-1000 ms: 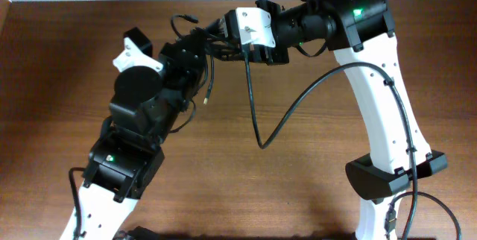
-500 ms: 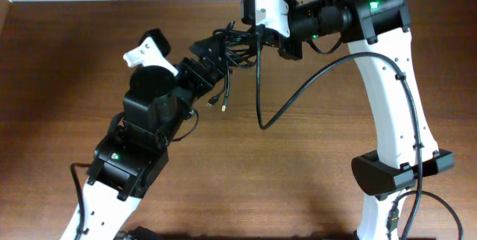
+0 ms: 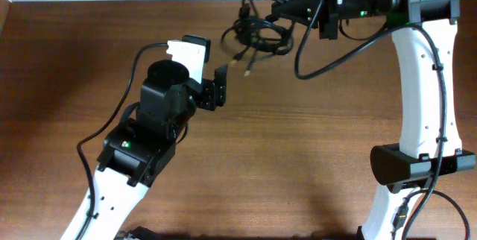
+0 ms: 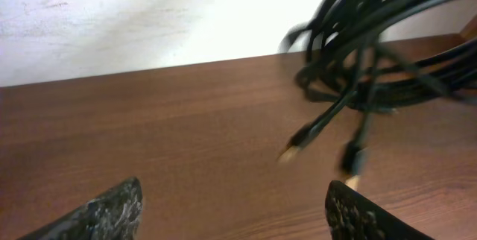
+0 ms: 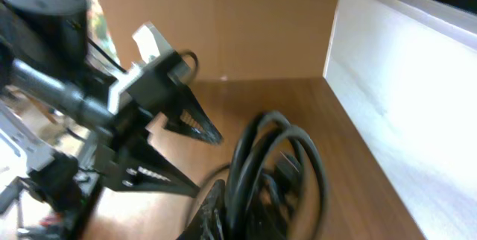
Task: Untangle cables
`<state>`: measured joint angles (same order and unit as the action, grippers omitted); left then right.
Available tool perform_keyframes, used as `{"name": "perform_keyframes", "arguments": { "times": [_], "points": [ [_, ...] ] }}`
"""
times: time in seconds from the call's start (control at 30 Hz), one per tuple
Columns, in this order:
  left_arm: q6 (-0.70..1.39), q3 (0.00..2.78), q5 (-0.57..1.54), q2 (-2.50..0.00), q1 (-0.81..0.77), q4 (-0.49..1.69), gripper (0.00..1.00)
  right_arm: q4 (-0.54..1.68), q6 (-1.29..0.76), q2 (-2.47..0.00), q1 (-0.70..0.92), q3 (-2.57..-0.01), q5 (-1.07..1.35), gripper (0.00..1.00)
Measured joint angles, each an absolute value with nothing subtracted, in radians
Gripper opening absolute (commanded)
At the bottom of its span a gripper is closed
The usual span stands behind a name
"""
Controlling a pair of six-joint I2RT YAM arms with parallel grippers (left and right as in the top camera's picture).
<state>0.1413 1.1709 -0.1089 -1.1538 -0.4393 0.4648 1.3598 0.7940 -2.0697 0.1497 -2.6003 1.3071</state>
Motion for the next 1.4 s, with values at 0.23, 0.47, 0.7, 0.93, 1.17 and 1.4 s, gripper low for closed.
{"name": "perform_keyframes", "arguments": {
  "times": [0.23, 0.47, 0.7, 0.93, 1.17, 1.4],
  "points": [
    [0.125, 1.171, -0.094, -1.21, -0.439, 0.461, 0.86, 1.367, 0.758, -2.07, 0.149, -2.6, 1.342, 0.04],
    [0.089, 1.171, 0.073, -1.211, -0.439, 0.445, 0.87, 1.512, 0.767, -2.072, 0.203, -2.582, 0.515, 0.04],
    [0.089, 1.171, 0.152, -1.211, -0.439, 0.433, 0.88, 1.416, 0.763, -2.145, 0.144, -2.267, 0.235, 0.04],
    [0.089, 1.171, 0.184, -1.212, -0.439, 0.427, 0.88, 1.172, 0.913, -2.144, 0.21, -2.323, 1.176, 0.04],
    [0.078, 1.171, 0.184, -1.212, -0.439, 0.427, 0.97, 1.212, 0.837, -2.141, 0.264, -2.328, 1.289, 0.04],
    [0.045, 1.171, 0.078, -1.212, -0.44, 0.433, 0.99, 1.223, 0.826, -2.108, 0.284, -2.33, 1.299, 0.25]
  ]
}}
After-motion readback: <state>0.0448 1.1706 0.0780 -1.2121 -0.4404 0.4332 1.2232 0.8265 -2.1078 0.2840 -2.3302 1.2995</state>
